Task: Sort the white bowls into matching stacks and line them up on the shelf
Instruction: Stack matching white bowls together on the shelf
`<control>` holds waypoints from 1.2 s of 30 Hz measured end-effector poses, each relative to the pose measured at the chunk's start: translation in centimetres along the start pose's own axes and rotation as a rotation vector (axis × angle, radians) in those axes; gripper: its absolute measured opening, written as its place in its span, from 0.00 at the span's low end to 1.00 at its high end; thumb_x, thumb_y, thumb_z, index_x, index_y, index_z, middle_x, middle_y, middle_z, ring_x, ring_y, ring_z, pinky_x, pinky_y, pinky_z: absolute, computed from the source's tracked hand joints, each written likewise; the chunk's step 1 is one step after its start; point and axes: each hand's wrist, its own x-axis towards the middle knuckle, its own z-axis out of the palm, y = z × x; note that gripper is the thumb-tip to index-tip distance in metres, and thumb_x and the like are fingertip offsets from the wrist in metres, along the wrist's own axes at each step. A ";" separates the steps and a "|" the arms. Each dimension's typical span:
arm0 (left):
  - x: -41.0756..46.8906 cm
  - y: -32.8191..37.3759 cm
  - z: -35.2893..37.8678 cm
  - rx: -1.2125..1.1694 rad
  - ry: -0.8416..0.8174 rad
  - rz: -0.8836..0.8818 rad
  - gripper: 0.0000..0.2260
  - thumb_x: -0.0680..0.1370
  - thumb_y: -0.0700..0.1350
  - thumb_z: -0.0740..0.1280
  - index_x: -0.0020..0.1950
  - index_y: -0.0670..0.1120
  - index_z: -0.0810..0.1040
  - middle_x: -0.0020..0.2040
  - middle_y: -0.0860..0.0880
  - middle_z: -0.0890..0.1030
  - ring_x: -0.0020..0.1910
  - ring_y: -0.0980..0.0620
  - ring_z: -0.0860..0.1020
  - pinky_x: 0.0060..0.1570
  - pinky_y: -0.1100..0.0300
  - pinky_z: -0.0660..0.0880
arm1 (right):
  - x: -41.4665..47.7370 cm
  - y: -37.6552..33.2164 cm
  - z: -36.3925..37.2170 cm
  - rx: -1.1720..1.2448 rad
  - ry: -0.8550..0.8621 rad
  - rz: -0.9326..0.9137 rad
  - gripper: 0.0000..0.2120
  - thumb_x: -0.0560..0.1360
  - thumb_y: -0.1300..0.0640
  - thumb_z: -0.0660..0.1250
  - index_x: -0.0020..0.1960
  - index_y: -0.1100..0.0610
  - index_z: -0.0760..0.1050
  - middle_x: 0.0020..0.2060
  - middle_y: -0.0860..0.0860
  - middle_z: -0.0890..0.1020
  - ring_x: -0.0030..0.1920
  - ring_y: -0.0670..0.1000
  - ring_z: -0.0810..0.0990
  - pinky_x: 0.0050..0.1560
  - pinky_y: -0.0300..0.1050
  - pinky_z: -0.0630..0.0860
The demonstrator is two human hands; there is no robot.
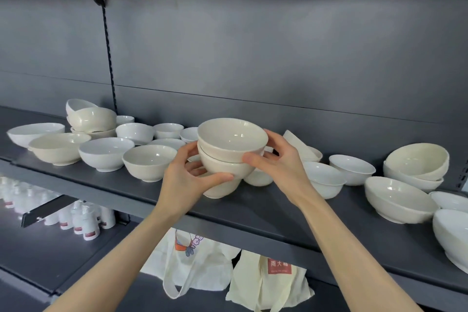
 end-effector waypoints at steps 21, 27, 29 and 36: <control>3.8 -7.7 -3.2 -0.042 -0.215 -0.096 0.42 0.53 0.61 0.78 0.65 0.55 0.70 0.63 0.56 0.74 0.62 0.59 0.74 0.60 0.58 0.74 | 0.6 2.5 5.7 -0.113 0.135 0.101 0.25 0.70 0.62 0.74 0.64 0.51 0.74 0.56 0.44 0.81 0.48 0.34 0.80 0.49 0.35 0.78; 4.1 -7.9 -3.4 -0.074 -0.281 -0.126 0.41 0.59 0.51 0.82 0.69 0.48 0.69 0.63 0.54 0.75 0.61 0.56 0.75 0.55 0.66 0.74 | 0.5 3.2 6.0 -0.108 0.170 0.114 0.23 0.69 0.62 0.75 0.62 0.50 0.75 0.54 0.42 0.82 0.52 0.38 0.81 0.52 0.36 0.78; 4.1 -7.9 -3.5 -0.093 -0.289 -0.139 0.41 0.59 0.51 0.82 0.68 0.48 0.69 0.62 0.55 0.76 0.61 0.57 0.76 0.55 0.67 0.74 | 0.4 3.6 6.0 -0.105 0.189 0.117 0.21 0.68 0.63 0.75 0.56 0.46 0.76 0.50 0.39 0.82 0.52 0.38 0.80 0.50 0.32 0.77; 4.2 -8.1 -3.9 -0.127 -0.335 -0.163 0.35 0.65 0.43 0.79 0.68 0.49 0.68 0.62 0.56 0.77 0.60 0.59 0.76 0.55 0.70 0.75 | 0.5 3.8 6.2 -0.094 0.178 0.107 0.20 0.69 0.64 0.74 0.53 0.44 0.75 0.41 0.29 0.82 0.46 0.32 0.80 0.43 0.27 0.75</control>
